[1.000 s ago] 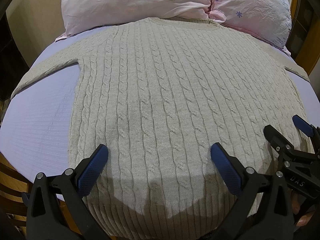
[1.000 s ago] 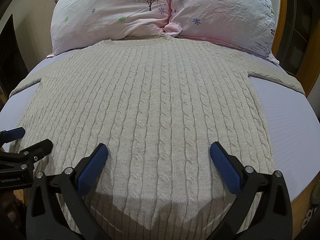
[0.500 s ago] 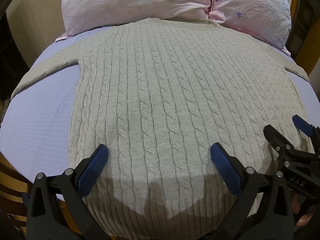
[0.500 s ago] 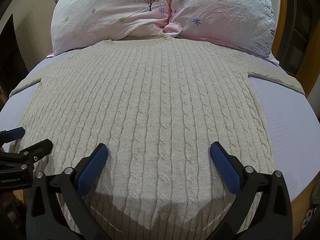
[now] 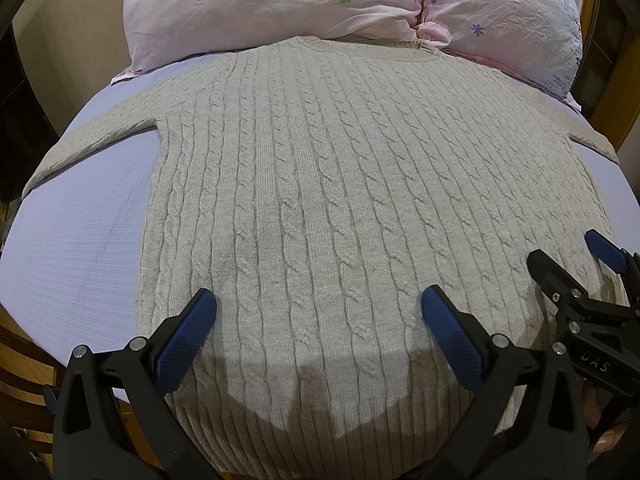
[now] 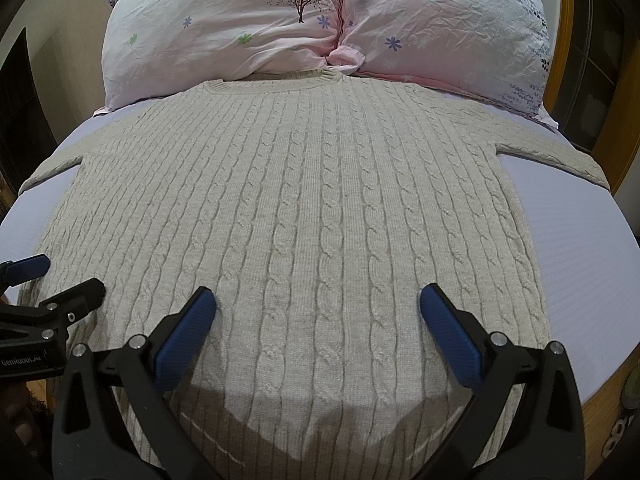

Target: Fold small clothes

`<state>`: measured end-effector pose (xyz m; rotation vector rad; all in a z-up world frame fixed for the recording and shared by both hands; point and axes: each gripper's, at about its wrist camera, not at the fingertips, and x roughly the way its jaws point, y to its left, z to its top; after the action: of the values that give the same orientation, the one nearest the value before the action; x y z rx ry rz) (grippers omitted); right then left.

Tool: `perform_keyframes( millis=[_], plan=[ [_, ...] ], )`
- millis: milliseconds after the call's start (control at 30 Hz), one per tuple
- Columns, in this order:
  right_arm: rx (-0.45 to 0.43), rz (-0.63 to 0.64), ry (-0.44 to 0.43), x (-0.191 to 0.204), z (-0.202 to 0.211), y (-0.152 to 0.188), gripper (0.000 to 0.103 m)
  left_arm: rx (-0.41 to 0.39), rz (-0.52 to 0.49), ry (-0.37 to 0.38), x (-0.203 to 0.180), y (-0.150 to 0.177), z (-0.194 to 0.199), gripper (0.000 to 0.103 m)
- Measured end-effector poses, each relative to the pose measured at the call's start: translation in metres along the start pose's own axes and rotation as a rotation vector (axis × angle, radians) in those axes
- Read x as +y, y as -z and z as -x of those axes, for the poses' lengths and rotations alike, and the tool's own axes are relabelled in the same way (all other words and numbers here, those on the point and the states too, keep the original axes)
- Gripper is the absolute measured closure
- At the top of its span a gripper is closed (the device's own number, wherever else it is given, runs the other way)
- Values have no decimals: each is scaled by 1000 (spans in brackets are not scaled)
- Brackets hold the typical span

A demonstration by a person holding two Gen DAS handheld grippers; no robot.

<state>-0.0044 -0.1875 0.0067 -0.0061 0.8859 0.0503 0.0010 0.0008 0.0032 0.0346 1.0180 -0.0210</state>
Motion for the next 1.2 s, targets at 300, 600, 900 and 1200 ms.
perform_keyframes(
  millis=[300, 600, 900, 1200],
  plan=[
    [14, 19, -57, -4, -6, 0, 2, -56, -13, -1, 0, 2, 1, 1],
    [-202, -422, 74, -196, 24, -75, 19, -139, -58, 114, 12, -12, 2, 1],
    [-59, -968, 152, -407, -69, -110, 61, -340, 142, 249, 100, -64, 13, 1],
    [-138, -1176, 133, -467, -106, -116, 78, -458, 473, 144, 201, -74, 11, 1]
  ],
)
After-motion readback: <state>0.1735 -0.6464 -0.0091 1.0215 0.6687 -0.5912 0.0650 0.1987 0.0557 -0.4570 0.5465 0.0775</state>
